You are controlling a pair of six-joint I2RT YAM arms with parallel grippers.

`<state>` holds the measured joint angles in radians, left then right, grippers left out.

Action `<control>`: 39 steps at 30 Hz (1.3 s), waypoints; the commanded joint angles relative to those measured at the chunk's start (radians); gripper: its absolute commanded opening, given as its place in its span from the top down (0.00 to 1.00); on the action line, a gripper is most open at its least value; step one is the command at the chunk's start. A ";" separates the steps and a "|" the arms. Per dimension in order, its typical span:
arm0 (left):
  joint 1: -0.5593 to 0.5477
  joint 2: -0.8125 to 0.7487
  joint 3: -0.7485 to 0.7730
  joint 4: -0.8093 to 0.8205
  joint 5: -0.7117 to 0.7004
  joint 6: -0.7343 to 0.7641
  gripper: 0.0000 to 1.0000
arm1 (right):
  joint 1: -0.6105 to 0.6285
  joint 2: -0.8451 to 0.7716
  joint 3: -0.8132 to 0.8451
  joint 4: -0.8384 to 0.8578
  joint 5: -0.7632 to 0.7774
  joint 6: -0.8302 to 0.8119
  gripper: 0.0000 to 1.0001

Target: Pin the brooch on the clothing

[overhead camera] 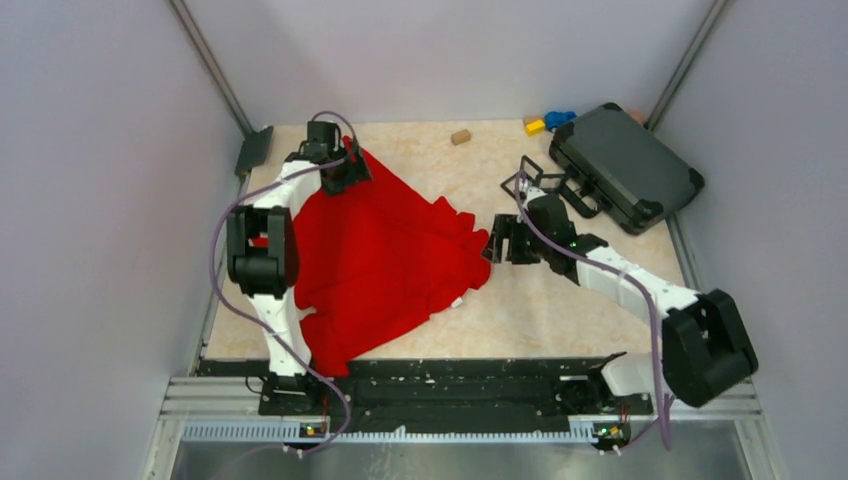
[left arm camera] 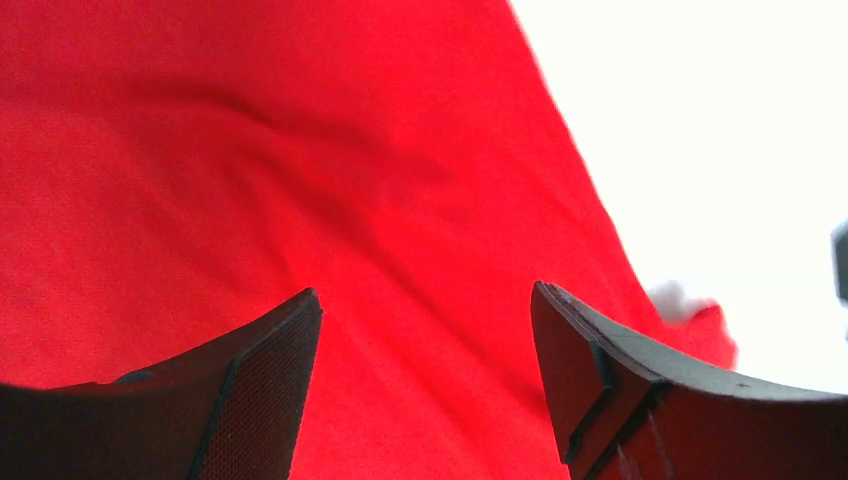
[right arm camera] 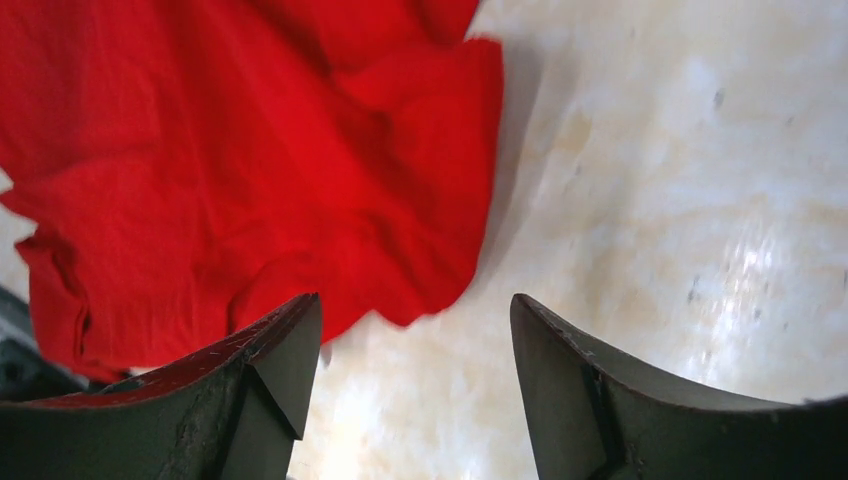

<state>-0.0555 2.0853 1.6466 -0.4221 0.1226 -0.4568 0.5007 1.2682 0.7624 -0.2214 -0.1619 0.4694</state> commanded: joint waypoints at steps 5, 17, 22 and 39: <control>-0.162 -0.491 -0.444 0.189 -0.002 -0.028 0.20 | -0.107 0.340 0.212 0.282 -0.060 -0.043 0.36; -0.282 -0.659 -0.874 0.366 0.139 -0.166 0.26 | -0.142 0.620 0.397 0.348 -0.163 -0.142 0.45; -0.323 -0.711 -0.975 0.441 0.166 -0.179 0.29 | -0.143 0.685 0.451 0.335 -0.196 -0.191 0.48; -0.335 -0.796 -1.145 0.494 0.129 -0.223 0.30 | -0.051 0.804 0.555 0.236 -0.042 -0.260 0.75</control>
<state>-0.3882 1.3151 0.5282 0.0044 0.2584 -0.6590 0.4107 2.0449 1.2755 0.0483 -0.3008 0.2363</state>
